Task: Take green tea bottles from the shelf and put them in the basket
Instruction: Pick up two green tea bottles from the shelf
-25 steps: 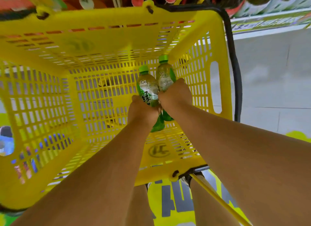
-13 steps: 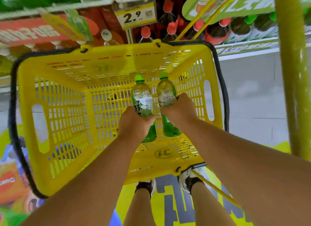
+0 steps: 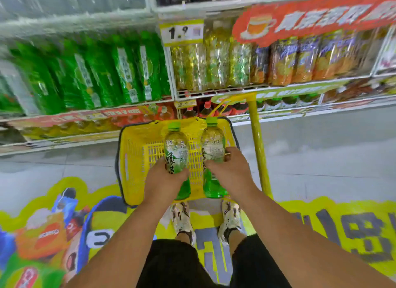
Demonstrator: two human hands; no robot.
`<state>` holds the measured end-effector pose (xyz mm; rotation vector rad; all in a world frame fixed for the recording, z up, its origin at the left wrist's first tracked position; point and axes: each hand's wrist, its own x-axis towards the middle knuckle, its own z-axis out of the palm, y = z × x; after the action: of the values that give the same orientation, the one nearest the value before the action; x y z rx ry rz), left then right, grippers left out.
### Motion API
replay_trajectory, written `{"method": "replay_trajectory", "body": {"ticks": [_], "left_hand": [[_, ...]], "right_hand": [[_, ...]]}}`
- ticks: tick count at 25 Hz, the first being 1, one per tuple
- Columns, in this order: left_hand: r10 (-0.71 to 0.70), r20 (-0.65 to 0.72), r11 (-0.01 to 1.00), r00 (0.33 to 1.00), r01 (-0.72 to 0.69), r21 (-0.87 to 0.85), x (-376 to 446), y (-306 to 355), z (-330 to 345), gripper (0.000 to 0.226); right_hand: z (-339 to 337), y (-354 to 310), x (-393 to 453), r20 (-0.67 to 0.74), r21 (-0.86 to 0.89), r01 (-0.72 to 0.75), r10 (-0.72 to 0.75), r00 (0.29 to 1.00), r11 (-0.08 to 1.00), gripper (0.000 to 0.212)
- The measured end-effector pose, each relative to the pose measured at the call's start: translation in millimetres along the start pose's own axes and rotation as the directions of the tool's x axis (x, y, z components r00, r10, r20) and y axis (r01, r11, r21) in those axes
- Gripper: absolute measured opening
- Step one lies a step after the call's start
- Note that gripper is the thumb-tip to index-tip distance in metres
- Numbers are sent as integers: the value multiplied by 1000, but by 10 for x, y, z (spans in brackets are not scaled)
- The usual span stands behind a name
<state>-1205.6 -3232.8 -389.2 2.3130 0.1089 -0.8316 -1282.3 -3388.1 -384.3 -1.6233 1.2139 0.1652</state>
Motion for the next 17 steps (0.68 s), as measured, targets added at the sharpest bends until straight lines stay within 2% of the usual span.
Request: {"method": "replay_trajectory", "body": {"ticks": [3,5,8,10,13,17], "left_hand": [[74,-38,996,997,-76,-44,-581,396,-496,35],[143,-49,987,989,-146,-69,-899,626,-791,28],[250,-76,962,965,-257,-95,-1287,907,-1198,32],[308,-86,943,948,-316,-102,-1471,1088,-1422,47],[358,-106,922,928,-369,-121,-1754,1322,-1730,82],[423,-118,887,898,-437,-151,-2171,1526,-2015,95]], "right_hand": [[-452,-316,-622,-51,42,66,-64,997,997,33],[-716,-522,-964,-71,74,113,-108,992,991,33],[-1074,-856,-1456,-98,128,200,-188,977,971,44],[-1285,-1042,-1727,-117,167,255,-237,964,952,47],[-1556,-1296,-2071,-148,181,339,-315,937,923,46],[-1895,-1514,-2399,-150,210,433,-409,900,877,42]]}}
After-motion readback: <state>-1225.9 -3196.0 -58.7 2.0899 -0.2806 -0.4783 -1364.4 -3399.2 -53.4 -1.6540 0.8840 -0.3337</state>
